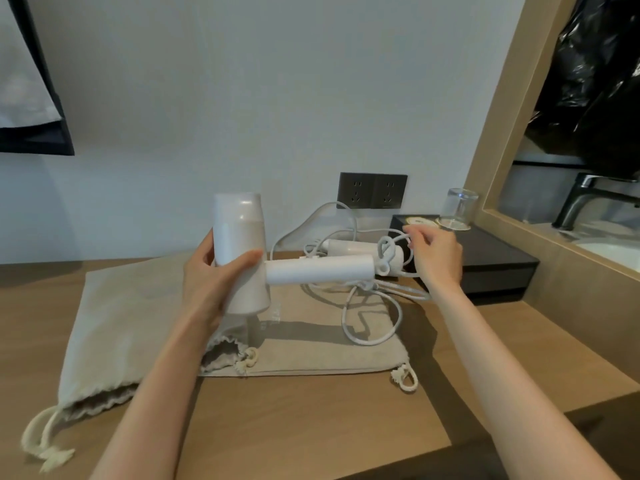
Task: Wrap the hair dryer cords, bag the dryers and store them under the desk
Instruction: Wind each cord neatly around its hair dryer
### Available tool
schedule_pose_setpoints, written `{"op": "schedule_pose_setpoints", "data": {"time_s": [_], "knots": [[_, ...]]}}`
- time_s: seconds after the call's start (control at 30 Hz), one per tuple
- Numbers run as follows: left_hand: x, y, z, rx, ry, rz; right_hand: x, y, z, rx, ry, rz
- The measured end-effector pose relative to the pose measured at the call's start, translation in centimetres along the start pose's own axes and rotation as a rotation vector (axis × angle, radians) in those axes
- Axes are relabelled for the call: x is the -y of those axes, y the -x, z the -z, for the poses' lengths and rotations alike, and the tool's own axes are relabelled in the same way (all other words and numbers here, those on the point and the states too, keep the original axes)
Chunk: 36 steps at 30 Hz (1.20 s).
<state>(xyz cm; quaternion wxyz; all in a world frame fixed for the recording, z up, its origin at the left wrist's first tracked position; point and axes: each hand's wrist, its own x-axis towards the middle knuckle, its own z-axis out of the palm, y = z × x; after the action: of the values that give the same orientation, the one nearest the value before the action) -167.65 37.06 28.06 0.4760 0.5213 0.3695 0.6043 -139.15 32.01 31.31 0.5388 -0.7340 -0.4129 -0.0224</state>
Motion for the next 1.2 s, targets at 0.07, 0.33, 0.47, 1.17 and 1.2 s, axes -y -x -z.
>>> {"op": "schedule_pose_setpoints", "data": {"time_s": [0.07,0.33,0.47,1.17,1.2], "knots": [[0.2,0.0,-0.1,-0.028,0.036,0.042,-1.6,0.1,-0.5,0.233,0.152,0.051],[0.9,0.0,-0.4,-0.128,0.064,0.119,2.2,4.9,0.9,-0.097,-0.326,0.234],[0.7,0.1,-0.6,-0.176,0.120,0.151,4.5,7.7,1.1,0.312,-0.434,0.013],[0.8,1.4,-3.9,0.024,0.126,0.050,7.9,6.1,-4.3,0.067,-0.791,-0.254],[0.9,1.4,-3.8,0.023,0.127,0.056,7.9,6.0,-4.4,0.081,-0.783,-0.244]]}}
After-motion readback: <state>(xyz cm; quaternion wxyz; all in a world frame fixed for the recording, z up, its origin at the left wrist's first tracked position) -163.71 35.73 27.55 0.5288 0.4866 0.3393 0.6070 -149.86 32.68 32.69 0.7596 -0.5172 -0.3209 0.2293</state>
